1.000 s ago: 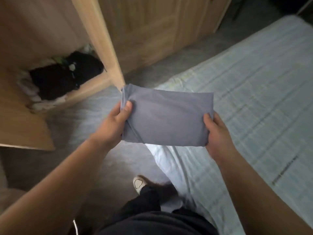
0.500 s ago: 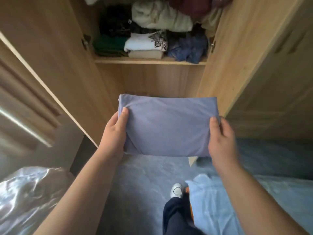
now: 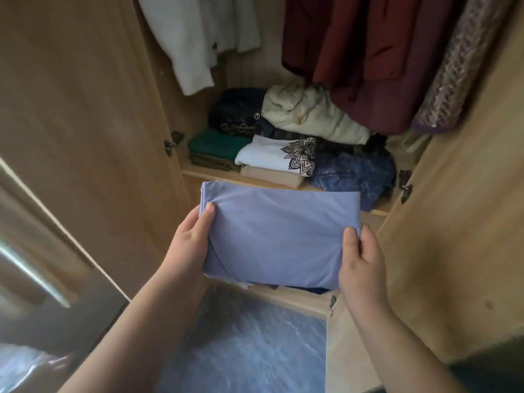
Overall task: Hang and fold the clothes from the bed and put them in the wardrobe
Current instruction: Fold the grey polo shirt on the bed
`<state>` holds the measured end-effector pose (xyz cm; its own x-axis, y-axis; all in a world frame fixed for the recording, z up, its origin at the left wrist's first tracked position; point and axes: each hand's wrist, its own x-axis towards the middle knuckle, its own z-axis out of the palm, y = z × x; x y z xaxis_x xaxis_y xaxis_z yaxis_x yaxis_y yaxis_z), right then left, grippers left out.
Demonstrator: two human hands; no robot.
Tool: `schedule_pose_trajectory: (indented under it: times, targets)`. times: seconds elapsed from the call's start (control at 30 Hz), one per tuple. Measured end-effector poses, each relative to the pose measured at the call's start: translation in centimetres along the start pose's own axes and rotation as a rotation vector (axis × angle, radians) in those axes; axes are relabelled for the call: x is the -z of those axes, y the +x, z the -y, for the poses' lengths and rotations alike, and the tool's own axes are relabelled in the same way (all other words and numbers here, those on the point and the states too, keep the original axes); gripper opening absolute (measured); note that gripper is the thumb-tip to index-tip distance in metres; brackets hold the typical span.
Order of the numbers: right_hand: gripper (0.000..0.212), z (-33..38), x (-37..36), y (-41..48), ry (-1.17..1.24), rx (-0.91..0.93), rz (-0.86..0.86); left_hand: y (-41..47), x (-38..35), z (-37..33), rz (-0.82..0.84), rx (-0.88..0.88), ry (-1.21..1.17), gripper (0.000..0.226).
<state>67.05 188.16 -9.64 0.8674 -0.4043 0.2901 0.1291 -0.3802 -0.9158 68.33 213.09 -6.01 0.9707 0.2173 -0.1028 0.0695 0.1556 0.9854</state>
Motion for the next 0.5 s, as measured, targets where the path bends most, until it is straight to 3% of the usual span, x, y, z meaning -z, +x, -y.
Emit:
schedule_pose_trajectory:
  times: [0.23,0.5]
  targets:
    - [0.019,-1.8,-4.4,8.8,-0.020,-0.019,0.050,9.1,-2.1,-0.1,-0.007,0.025,0.045,0.020]
    - [0.032,-3.1,-11.5,19.1,-0.098,0.006,-0.022,23.6,-4.2,-0.6,0.068,-0.025,0.129,0.030]
